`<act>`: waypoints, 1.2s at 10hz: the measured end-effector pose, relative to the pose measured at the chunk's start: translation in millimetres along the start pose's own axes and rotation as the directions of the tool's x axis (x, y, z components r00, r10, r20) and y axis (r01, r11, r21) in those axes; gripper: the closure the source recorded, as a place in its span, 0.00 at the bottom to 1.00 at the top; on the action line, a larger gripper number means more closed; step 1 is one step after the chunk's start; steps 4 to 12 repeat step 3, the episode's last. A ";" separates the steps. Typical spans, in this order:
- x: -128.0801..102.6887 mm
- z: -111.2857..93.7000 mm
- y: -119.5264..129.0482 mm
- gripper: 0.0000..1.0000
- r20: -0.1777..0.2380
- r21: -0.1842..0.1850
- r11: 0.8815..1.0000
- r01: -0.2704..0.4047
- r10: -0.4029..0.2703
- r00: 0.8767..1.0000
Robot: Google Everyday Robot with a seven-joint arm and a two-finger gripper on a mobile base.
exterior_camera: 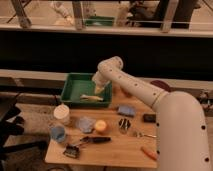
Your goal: Place banana in tray
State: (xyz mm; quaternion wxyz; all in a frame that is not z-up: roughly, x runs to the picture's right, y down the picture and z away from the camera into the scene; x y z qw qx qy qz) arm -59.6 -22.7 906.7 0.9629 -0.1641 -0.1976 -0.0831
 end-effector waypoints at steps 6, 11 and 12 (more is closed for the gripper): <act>8.7 -6.8 4.0 0.63 0.004 -0.006 1.000 -0.012 0.012 1.000; 8.7 -6.8 4.0 0.63 0.004 -0.006 1.000 -0.012 0.012 1.000; 8.7 -6.8 4.0 0.63 0.004 -0.006 1.000 -0.012 0.012 1.000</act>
